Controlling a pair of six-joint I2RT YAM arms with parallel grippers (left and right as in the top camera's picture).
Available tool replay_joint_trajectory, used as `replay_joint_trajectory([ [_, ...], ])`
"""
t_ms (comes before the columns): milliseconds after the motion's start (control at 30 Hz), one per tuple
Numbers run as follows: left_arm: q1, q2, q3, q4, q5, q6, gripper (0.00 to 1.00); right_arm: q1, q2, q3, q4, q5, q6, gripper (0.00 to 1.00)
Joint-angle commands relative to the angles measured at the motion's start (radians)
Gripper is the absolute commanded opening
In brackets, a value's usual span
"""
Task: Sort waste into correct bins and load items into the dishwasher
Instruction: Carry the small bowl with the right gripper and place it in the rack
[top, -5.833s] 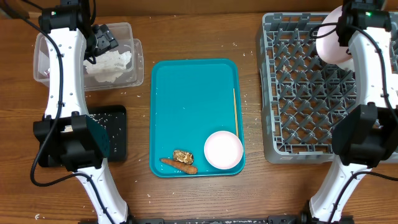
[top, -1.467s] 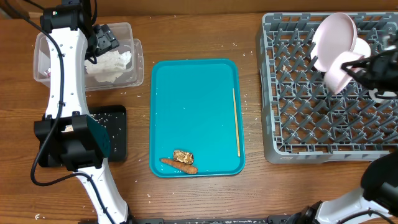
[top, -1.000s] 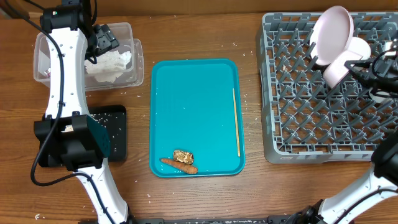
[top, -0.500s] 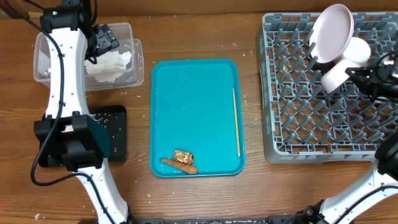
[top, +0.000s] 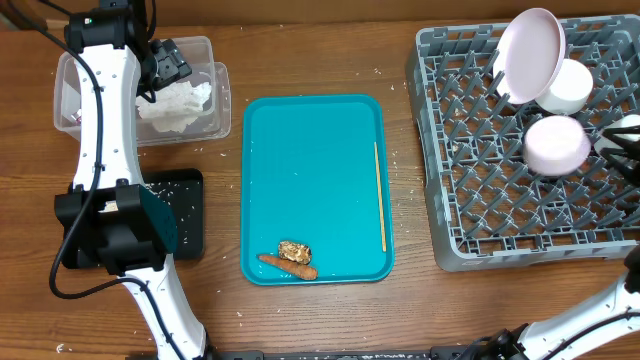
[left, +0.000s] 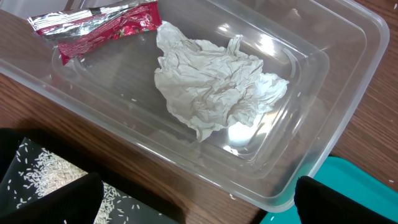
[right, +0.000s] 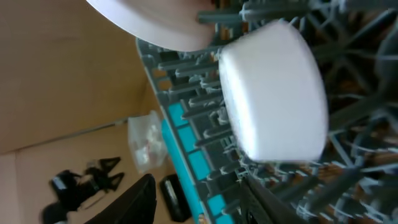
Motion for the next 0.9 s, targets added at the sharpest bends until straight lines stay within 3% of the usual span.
replay_joint_trajectory([
  [0,-0.007,0.013,-0.003,0.001,-0.016,-0.014,1.00,0.010,-0.090,0.095,-0.002,0.145,0.110,0.47],
  [267,-0.007,0.013,-0.003,0.001,-0.016,-0.014,1.00,0.063,-0.239,0.175,0.027,0.405,0.288,0.47],
  [433,-0.007,0.013,-0.003,0.001,-0.016,-0.014,1.00,0.187,-0.274,0.166,0.080,0.688,0.427,0.43],
  [500,-0.007,0.013,-0.003,0.001,-0.016,-0.014,0.99,0.240,-0.274,0.144,0.110,0.716,0.455,0.38],
  [600,-0.007,0.013,-0.003,0.001,-0.016,-0.014,1.00,0.326,-0.274,0.120,0.165,0.715,0.463,0.39],
  [700,-0.007,0.013,-0.003,0.001,-0.016,-0.014,1.00,0.423,-0.273,0.104,0.256,0.734,0.504,0.52],
  [733,-0.007,0.013,-0.003,0.001,-0.016,-0.014,1.00,0.451,-0.270,0.104,0.286,0.757,0.521,0.63],
  [767,-0.007,0.013,-0.003,0.001,-0.016,-0.014,1.00,0.484,-0.267,0.104,0.322,0.800,0.551,0.72],
  [867,-0.007,0.013,-0.003,0.001,-0.016,-0.014,1.00,0.584,-0.238,0.104,0.443,0.982,0.634,0.86],
])
